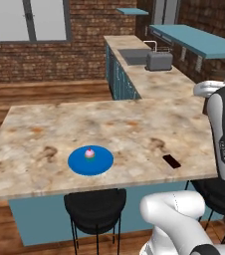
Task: Take the cinnamon bottle from the cabinet and place it on the dining table, next to the plate with the cupcake. Then take the chocolate from the dining counter and place it on the cupcake plate.
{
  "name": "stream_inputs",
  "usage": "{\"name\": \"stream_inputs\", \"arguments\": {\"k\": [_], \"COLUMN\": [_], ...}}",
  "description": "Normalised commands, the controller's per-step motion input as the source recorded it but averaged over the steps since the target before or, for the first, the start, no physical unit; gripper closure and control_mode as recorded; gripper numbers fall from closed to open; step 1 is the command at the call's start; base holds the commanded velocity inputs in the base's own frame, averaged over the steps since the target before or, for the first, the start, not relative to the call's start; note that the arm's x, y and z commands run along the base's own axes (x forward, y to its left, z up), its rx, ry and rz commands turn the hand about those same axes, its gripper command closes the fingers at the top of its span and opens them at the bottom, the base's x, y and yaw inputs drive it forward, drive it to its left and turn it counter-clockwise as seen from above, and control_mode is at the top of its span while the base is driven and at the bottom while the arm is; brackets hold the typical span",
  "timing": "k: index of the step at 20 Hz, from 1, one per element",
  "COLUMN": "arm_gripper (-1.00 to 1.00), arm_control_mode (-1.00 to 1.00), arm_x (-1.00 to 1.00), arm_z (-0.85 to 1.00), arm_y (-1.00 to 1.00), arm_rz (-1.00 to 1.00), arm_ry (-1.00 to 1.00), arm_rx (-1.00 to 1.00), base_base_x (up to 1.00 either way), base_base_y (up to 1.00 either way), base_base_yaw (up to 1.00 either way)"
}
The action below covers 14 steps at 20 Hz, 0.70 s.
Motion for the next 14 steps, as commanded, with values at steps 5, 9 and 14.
{"name": "stream_inputs", "arguments": {"k": [5,9,14], "arm_gripper": [1.0,1.0,1.0], "arm_control_mode": [1.0,1.0,-1.0], "arm_x": [0.0,0.0,1.0], "arm_z": [0.0,0.0,-0.97], "arm_y": [0.0,0.0,0.54], "arm_rz": [0.0,0.0,0.22], "arm_ry": [0.0,0.0,0.06], "arm_rx": [0.0,0.0,0.0], "base_base_x": [0.99,0.76,0.0], "base_base_y": [-0.32,0.0,0.0], "base_base_yaw": [0.0,0.01,0.0]}}
